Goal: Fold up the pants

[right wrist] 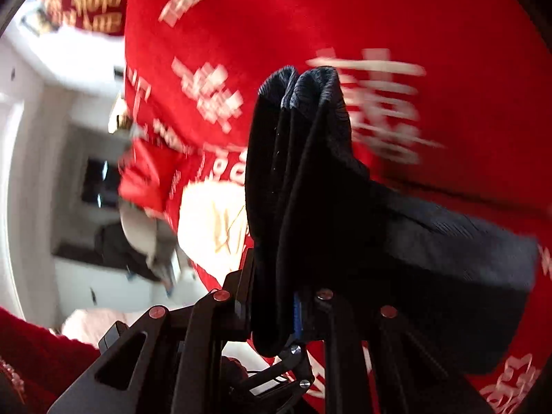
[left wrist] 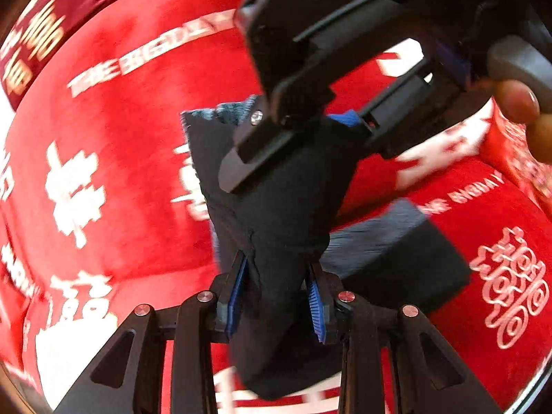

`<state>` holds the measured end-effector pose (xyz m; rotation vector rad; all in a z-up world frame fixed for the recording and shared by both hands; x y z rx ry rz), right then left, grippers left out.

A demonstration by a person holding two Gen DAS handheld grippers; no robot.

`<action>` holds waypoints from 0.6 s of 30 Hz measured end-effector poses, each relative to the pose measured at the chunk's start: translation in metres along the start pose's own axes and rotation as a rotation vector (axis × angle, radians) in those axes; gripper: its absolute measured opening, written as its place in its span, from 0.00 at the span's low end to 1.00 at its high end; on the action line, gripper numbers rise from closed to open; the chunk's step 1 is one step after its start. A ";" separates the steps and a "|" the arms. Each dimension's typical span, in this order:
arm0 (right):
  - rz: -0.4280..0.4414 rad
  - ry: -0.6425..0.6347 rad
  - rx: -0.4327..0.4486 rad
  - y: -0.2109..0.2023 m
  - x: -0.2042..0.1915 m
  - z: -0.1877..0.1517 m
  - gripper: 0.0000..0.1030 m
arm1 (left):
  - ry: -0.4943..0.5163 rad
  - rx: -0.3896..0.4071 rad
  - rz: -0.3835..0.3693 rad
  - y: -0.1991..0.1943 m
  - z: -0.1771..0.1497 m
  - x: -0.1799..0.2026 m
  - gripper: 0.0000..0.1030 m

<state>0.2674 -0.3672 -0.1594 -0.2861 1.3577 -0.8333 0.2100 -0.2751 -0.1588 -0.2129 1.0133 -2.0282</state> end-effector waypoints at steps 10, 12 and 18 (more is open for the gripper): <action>-0.021 0.275 0.052 -0.030 0.148 -0.079 0.18 | 0.220 -0.159 -0.093 0.031 -0.044 0.145 0.32; -0.016 0.307 0.044 -0.021 0.167 -0.092 0.17 | 0.247 -0.191 -0.082 0.039 -0.056 0.151 0.32; -0.037 0.343 0.025 -0.011 0.183 -0.111 0.22 | 0.297 -0.226 -0.071 0.040 -0.086 0.171 0.41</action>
Point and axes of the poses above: each gripper's, at about its wrist camera, not at the fingertips, and y roughly the way its jaws point, x to its right, z to its top, the point moved 9 cm from there along y, roughly the way its jaws point, and after that the axes turned 4 degrees about -y, right-handed, at the moved point
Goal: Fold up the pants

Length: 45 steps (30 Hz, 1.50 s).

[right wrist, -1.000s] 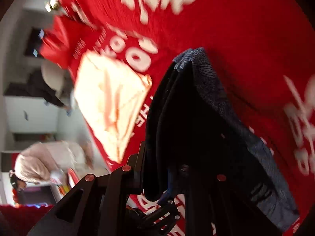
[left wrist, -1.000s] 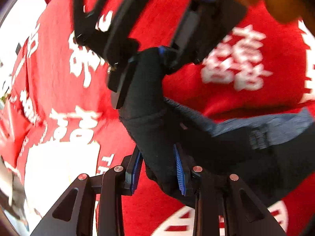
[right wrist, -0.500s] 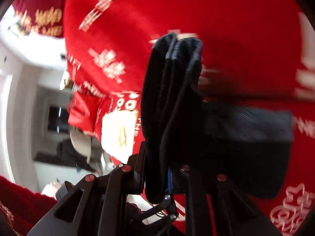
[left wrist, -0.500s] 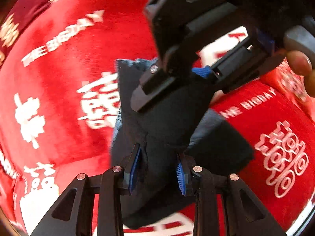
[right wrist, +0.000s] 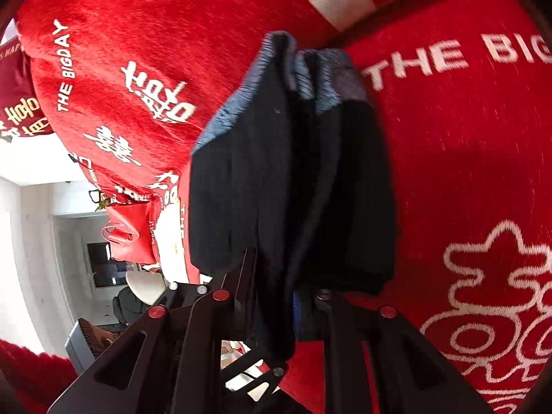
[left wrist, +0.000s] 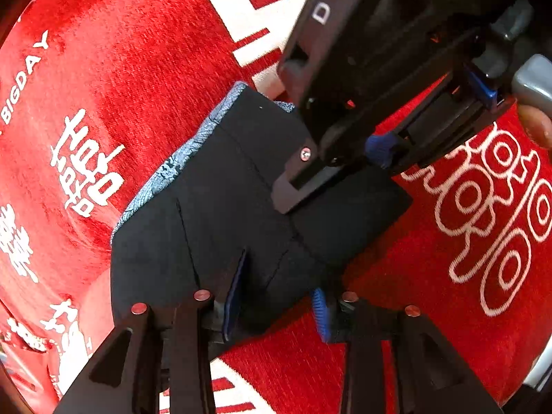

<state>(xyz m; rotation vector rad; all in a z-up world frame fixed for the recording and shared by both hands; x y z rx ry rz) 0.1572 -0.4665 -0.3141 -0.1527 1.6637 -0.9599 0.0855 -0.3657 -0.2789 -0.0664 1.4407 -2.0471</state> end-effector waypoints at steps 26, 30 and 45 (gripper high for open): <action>-0.499 -0.340 0.004 -0.002 -0.065 0.010 0.37 | -0.600 -0.251 0.029 0.029 -0.086 -0.170 0.81; -0.564 -0.364 -0.105 0.036 -0.057 -0.004 0.37 | -0.672 -0.263 0.046 0.032 -0.090 -0.179 0.88; -0.719 -0.399 -0.164 0.047 -0.041 -0.011 0.37 | -0.762 -0.211 -0.005 0.001 -0.087 -0.182 0.88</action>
Point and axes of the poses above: each gripper's, at about its wrist camera, not at the fingertips, and y roughly the way its jaws point, x to its right, z to its top, the point moved 9 cm from there along y, roughly the way its jaws point, and after that the axes turned 4 degrees about -y, right-handed, at the moved point
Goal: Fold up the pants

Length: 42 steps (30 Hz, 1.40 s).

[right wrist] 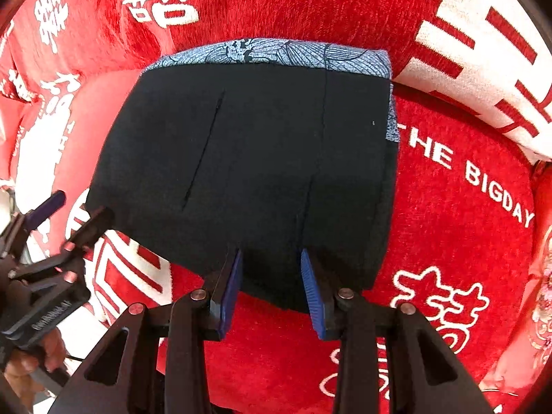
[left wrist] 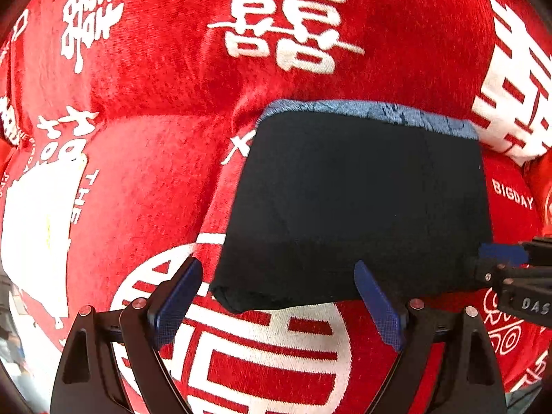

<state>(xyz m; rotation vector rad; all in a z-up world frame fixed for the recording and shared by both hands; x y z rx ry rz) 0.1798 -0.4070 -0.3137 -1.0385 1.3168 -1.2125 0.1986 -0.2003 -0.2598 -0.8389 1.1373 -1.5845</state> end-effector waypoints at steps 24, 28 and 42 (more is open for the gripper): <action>-0.105 0.180 0.066 -0.027 0.052 -0.003 0.68 | -0.034 -0.020 0.030 0.005 0.007 -0.015 0.88; -0.087 0.198 0.089 -0.026 0.053 -0.003 0.68 | -0.012 -0.038 0.037 0.011 0.004 -0.014 0.88; 0.031 0.309 0.145 -0.016 0.080 -0.006 0.69 | 0.090 -0.125 0.043 0.030 0.014 -0.007 0.88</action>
Point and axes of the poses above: each gripper's, at about its wrist camera, not at the fingertips, and y roughly the way its jaws point, x to its right, z to its top, the point moved 9 cm from there along y, roughly the way its jaws point, and after that the axes turned 4 degrees about -y, right-handed, at the moved point
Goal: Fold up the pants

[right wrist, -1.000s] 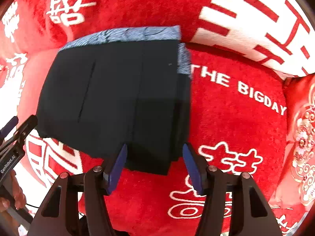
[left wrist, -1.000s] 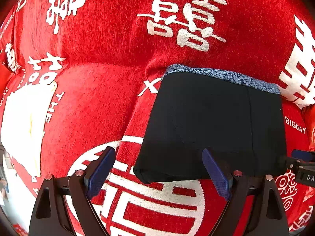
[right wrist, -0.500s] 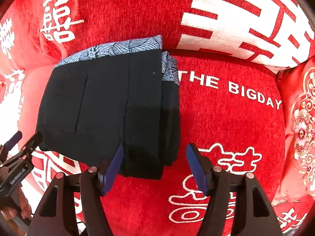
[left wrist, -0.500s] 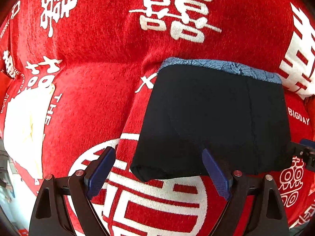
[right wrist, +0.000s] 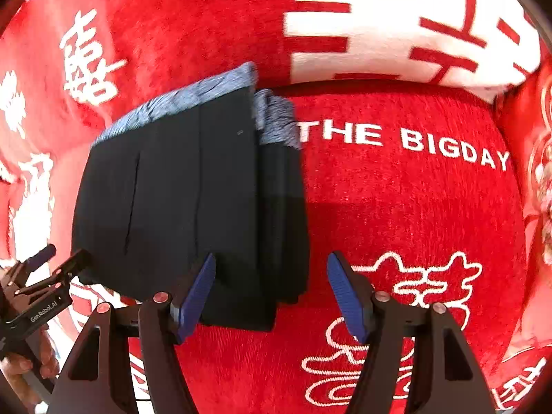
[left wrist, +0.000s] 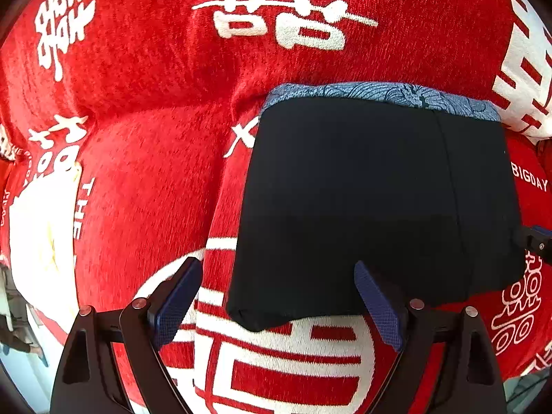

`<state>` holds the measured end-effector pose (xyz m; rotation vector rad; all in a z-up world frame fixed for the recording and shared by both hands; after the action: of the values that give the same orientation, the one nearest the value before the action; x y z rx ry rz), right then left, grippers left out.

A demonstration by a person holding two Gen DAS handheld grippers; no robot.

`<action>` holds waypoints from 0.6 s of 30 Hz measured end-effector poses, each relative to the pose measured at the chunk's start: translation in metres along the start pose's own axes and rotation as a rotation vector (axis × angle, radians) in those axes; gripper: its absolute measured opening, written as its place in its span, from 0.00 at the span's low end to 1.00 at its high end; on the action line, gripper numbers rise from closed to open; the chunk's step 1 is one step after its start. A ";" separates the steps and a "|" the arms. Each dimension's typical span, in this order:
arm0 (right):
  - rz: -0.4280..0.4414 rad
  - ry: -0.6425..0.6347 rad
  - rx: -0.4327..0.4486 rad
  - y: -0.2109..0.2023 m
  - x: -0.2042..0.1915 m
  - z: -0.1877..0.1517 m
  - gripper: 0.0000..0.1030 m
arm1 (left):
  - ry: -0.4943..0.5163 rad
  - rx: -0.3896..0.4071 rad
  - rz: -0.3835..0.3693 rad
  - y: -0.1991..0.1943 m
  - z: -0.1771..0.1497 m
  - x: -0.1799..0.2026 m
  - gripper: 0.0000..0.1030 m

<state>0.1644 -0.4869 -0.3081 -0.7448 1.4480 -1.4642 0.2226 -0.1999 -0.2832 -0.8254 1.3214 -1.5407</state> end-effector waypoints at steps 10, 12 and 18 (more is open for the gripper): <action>0.062 0.044 0.014 -0.002 0.023 0.010 0.74 | 0.036 -0.006 0.026 0.003 0.025 0.009 0.88; 0.079 0.050 0.016 -0.001 0.026 0.012 0.75 | 0.046 -0.009 0.024 0.004 0.026 0.012 0.88; 0.196 0.037 0.043 -0.006 0.024 0.019 0.82 | 0.003 0.001 -0.152 0.002 0.040 0.008 0.88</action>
<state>0.1708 -0.5169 -0.3044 -0.5356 1.4686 -1.3597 0.2565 -0.2215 -0.2774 -0.9409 1.2841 -1.6608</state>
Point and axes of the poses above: each gripper's, at about its wrist camera, not at the fingertips, and y roughly the way its jaws point, x to its right, z to its top, the point moved 9 cm from there along y, roughly the way its jaws point, and after that the axes turned 4 degrees about -y, right-handed, at the moved point
